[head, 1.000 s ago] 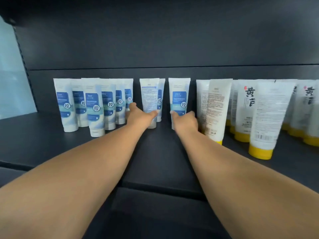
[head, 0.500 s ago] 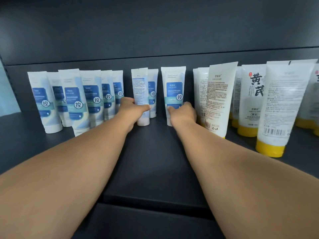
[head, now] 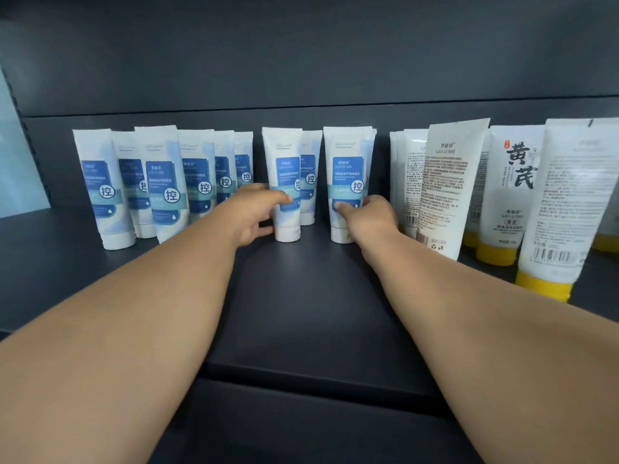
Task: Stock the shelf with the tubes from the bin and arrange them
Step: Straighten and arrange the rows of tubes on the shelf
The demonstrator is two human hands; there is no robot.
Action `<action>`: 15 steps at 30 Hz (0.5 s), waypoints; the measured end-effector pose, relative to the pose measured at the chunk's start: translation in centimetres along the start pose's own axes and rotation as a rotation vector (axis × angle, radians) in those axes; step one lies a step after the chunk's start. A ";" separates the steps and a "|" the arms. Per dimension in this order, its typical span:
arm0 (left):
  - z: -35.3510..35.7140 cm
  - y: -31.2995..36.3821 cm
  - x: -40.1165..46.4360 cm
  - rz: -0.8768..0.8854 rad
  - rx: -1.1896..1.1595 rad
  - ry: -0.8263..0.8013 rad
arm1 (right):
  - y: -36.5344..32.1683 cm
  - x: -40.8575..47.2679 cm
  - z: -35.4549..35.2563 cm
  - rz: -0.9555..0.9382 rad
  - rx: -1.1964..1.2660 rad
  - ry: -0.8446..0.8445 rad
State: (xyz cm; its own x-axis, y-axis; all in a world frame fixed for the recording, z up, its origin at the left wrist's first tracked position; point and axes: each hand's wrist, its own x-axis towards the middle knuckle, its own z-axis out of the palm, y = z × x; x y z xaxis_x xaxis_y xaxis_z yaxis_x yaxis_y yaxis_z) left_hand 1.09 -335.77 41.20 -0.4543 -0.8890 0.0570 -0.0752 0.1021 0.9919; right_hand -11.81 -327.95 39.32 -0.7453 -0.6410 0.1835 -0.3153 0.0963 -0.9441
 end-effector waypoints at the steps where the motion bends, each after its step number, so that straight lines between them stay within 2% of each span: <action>1: -0.1 -0.1 0.1 -0.010 -0.010 -0.007 | 0.0 0.0 0.0 -0.002 -0.008 -0.004; 6: 0.3 -0.6 0.4 0.025 -0.009 -0.055 | 0.1 0.1 0.3 -0.013 -0.017 0.001; 15: -0.8 -1.2 1.1 -0.017 -0.143 -0.111 | 0.3 0.3 0.3 -0.028 -0.019 0.013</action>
State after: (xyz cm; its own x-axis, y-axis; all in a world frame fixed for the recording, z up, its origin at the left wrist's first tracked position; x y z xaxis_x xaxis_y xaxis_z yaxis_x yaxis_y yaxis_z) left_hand 1.43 -337.20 40.20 -0.5501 -0.8344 0.0347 0.0398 0.0153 0.9991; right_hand -11.98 -328.32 39.02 -0.7438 -0.6335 0.2132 -0.3468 0.0931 -0.9333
